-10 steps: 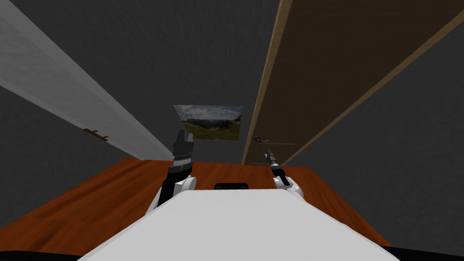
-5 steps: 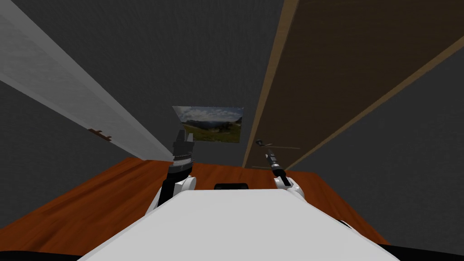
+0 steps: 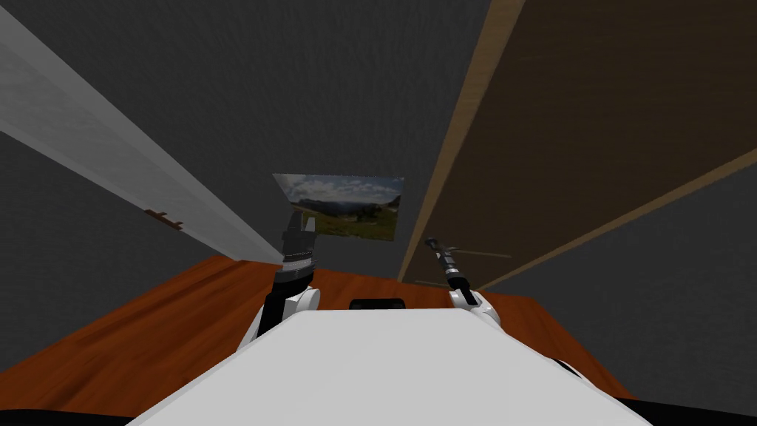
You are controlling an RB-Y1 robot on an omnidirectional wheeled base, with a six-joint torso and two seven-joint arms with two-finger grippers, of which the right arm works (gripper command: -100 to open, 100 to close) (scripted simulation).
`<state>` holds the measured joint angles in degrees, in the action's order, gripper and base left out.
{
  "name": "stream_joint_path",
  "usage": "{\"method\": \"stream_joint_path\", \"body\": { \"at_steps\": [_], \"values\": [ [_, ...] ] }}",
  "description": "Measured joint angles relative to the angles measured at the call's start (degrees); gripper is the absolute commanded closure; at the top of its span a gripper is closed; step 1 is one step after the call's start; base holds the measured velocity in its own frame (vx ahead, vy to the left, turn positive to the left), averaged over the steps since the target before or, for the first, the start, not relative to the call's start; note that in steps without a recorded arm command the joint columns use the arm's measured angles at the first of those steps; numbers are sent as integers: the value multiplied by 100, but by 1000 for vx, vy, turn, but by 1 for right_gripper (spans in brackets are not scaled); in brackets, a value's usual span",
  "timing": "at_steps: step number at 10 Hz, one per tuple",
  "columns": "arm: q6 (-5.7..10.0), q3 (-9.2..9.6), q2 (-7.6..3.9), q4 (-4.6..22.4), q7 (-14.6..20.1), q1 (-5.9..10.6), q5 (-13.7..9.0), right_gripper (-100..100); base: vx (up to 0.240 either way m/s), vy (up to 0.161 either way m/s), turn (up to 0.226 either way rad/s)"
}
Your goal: Pull the door open
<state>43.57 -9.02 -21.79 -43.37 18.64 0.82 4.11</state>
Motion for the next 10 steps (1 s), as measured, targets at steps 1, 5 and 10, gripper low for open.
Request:
{"method": "stream_joint_path", "body": {
  "at_steps": [1, 5, 10],
  "values": [
    [4, -24, -4, 30, -9, 14, -16, -100, 87, -22, 16],
    [-2, -29, -6, 32, 1, 20, -21, 100, -21, 3, -3],
    [91, 27, -71, 34, 91, -44, 20, 100, -87, -31, 61]
  ]
}}
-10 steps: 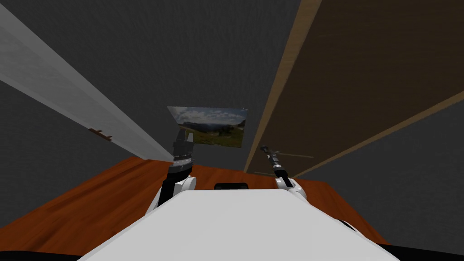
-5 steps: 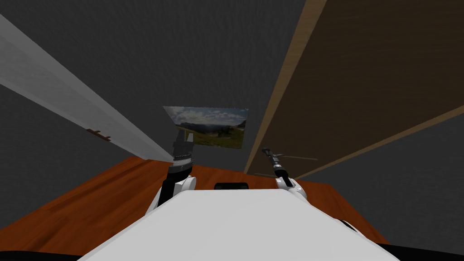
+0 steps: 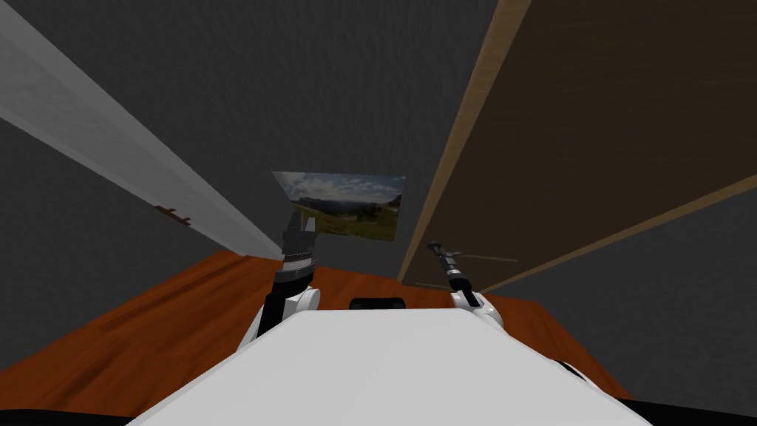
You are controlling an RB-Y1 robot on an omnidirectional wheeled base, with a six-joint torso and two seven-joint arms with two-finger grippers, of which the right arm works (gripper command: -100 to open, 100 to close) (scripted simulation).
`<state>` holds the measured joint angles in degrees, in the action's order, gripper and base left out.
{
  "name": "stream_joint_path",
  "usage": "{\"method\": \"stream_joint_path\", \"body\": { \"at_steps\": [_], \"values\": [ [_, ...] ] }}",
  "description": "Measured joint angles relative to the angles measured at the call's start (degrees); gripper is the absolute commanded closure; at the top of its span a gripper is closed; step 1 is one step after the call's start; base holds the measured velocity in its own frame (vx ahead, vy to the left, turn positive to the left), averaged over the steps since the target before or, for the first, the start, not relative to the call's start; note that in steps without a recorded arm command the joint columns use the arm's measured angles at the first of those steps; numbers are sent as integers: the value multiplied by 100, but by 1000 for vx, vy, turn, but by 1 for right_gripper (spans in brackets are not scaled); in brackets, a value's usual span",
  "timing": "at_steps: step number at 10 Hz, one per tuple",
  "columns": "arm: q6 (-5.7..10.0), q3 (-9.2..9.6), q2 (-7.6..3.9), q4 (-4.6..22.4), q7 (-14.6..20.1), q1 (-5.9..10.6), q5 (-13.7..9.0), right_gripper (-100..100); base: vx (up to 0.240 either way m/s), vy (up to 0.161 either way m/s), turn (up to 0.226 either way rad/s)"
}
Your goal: Pull the door open
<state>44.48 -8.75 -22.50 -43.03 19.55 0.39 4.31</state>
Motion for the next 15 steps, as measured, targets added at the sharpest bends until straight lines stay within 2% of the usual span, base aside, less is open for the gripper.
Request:
{"method": "stream_joint_path", "body": {
  "at_steps": [3, 5, 7, 8, 9, 11, 13, 15],
  "values": [
    [239, 131, -149, 26, 205, -129, 93, 100, -199, -54, 108],
    [337, 240, -231, -133, 370, -334, 168, 100, -224, -91, 112],
    [498, 339, -332, -117, 521, -404, 236, 100, -152, -63, 58],
    [513, 360, -319, -105, 540, -424, 246, 100, -132, -37, 177],
    [615, 364, -365, -2, 571, -431, 256, 100, -174, -85, 140],
    [790, 387, -422, 11, 643, -499, 283, 100, -211, -85, 148],
    [910, 415, -521, -96, 755, -667, 318, 100, -183, -58, 127],
    [1119, 441, -599, 27, 829, -731, 349, 100, -172, -65, 136]
  ]
}}
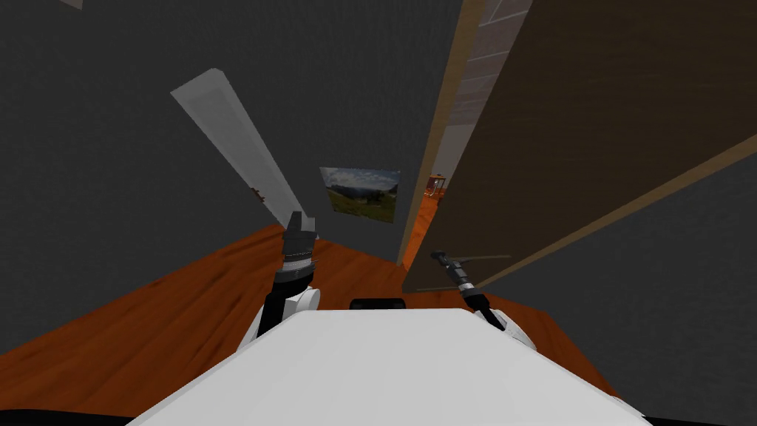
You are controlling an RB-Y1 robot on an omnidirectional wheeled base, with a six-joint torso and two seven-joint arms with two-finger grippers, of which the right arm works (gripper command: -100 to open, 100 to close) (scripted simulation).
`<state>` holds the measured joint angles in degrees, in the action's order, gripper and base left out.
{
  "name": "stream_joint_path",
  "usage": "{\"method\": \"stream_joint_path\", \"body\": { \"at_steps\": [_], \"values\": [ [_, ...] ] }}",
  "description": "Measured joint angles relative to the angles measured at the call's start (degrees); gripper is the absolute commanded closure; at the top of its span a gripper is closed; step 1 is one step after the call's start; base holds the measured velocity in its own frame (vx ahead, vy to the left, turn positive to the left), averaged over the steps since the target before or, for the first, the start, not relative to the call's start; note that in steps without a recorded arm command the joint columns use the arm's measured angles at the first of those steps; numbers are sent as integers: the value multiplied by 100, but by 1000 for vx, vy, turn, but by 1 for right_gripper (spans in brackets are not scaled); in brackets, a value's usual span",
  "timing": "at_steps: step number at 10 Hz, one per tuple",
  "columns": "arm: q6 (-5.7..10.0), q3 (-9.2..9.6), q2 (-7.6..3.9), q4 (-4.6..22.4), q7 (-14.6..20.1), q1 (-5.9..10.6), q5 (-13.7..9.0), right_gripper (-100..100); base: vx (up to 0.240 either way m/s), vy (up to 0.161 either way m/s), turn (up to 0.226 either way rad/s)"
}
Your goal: Pull the door open
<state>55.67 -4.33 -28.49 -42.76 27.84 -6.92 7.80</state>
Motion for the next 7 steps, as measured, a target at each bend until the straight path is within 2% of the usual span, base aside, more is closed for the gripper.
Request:
{"method": "stream_joint_path", "body": {
  "at_steps": [2, 3, 5, 7],
  "values": [
    [169, 16, -70, -14, 76, -113, 27, 100, -198, -81, 125],
    [253, 30, -102, 3, 113, -153, 44, 100, -82, -39, 35],
    [318, 33, -123, 40, 144, -182, 55, 100, -218, -86, 231],
    [506, 26, -169, 125, 186, -237, 73, 100, -228, -111, 177]
  ]
}}
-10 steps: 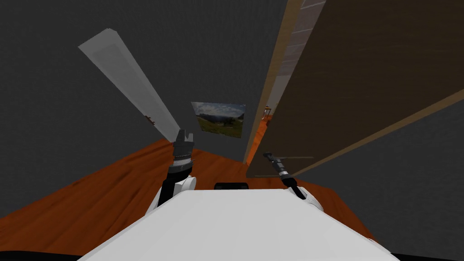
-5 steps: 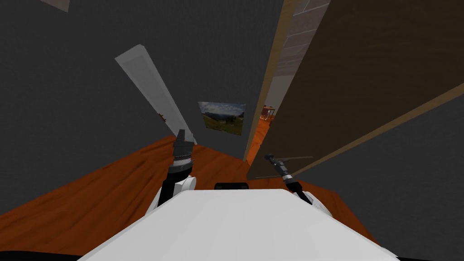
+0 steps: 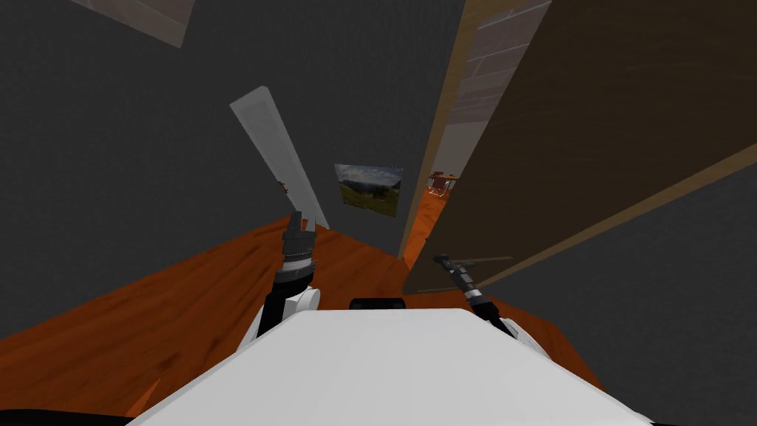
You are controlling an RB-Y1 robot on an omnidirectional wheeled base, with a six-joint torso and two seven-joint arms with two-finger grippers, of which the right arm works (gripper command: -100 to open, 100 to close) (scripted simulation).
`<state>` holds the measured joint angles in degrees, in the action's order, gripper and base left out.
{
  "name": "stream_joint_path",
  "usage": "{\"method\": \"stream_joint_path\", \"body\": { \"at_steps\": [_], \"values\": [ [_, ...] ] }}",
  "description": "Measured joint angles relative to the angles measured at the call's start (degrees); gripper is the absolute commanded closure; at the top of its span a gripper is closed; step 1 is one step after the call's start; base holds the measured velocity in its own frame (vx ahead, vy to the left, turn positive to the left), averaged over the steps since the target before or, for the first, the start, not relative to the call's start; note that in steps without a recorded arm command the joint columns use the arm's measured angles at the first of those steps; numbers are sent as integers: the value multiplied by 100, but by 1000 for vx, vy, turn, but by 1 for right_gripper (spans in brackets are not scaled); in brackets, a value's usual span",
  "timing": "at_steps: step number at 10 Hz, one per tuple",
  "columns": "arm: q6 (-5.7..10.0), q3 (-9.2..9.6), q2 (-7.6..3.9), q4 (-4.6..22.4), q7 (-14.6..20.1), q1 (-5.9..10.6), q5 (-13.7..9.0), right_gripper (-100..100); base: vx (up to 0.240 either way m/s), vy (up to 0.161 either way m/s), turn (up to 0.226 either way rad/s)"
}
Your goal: Pull the door open
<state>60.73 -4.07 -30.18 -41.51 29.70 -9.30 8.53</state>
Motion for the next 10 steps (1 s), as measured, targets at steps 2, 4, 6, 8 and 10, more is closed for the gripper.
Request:
{"method": "stream_joint_path", "body": {
  "at_steps": [2, 4, 6, 8, 10],
  "values": [
    [218, 2, -46, 117, 35, -67, 28, 100, -240, -100, 223],
    [402, 3, -101, 225, 83, -119, 53, 100, -206, -80, 177],
    [587, -13, -150, 350, 107, -143, 67, 100, -141, -41, 81],
    [634, -10, -158, 409, 122, -153, 73, 100, -161, -72, 174],
    [725, -17, -178, 460, 136, -139, 80, 100, -216, -84, 158]
  ]
}}
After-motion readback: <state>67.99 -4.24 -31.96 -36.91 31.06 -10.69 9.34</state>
